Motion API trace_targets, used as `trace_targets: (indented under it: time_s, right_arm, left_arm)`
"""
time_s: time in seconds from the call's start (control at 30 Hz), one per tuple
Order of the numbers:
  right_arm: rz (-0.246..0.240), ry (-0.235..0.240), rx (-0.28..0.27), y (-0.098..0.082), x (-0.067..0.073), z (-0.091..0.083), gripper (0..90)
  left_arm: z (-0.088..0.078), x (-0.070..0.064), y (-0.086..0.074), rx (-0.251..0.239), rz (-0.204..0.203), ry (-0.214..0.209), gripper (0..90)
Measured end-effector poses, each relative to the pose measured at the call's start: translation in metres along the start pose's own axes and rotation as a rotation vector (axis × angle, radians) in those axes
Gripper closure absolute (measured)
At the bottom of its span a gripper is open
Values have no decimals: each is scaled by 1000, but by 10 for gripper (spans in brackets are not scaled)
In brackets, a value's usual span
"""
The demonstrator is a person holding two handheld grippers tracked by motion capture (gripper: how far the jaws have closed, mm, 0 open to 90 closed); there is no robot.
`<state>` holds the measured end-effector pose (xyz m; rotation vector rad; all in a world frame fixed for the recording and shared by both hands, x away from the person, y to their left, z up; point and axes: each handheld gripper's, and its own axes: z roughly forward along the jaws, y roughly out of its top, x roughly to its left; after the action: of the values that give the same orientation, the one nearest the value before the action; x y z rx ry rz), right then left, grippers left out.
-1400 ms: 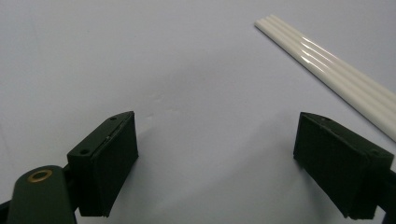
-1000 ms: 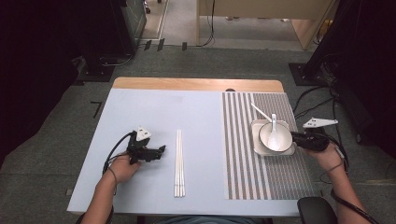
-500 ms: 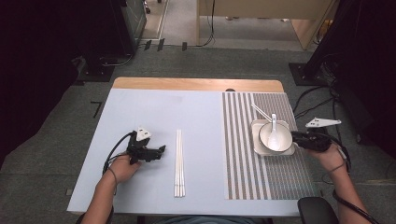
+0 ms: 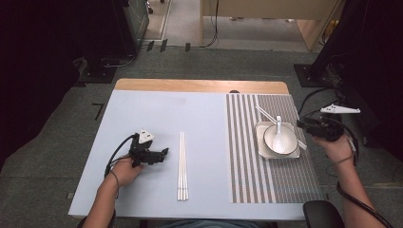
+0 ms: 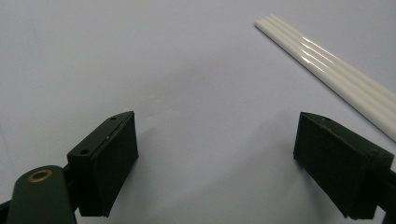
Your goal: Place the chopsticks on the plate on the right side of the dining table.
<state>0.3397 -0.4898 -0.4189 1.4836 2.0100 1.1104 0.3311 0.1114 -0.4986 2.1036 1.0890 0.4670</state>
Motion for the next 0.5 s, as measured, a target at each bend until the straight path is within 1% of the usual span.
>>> trace_targets:
  time_s: [0.03, 0.07, 0.13, 0.17, 0.2, 0.23, 0.27, 0.3, 0.33, 0.37, 0.47, 0.5]
  right_arm:
    - [17, -8, -17, 7, 4, 3, 485]
    - [44, -5, -26, 14, 9, 6, 479]
    - [75, 4, -44, 27, 20, 15, 438]
    - [64, 11, -51, 39, 32, 27, 369]
    - [64, 11, -51, 39, 32, 27, 369]
    - [57, 13, -51, 44, 38, 34, 343]
    - [60, 10, -56, 50, 44, 41, 327]
    - [58, -4, -65, 60, 58, 56, 284]
    - [58, -4, -65, 60, 58, 56, 284]
    - [55, -10, -71, 63, 62, 60, 281]
    - [68, -9, -97, 73, 77, 77, 220]
    - [86, -3, -87, 78, 84, 88, 219]
  left_arm:
    - [0, 0, 0, 0, 0, 0, 135]
    - [0, 0, 0, 0, 0, 0, 134]
    - [0, 0, 0, 1, 1, 0, 135]
    - [0, 0, 0, 1, 1, 0, 135]
    - [0, 0, 0, 1, 1, 0, 135]
    - [0, 0, 0, 1, 0, -1, 135]
    - [0, 0, 0, 1, 0, -1, 135]
    - [0, 0, 0, 0, -1, -2, 135]
    - [0, 0, 0, 0, -1, -3, 135]
    - [0, 0, 0, 0, -1, -3, 135]
    - [0, 0, 0, 0, -1, -3, 136]
    - [0, 0, 0, 0, -2, -3, 135]
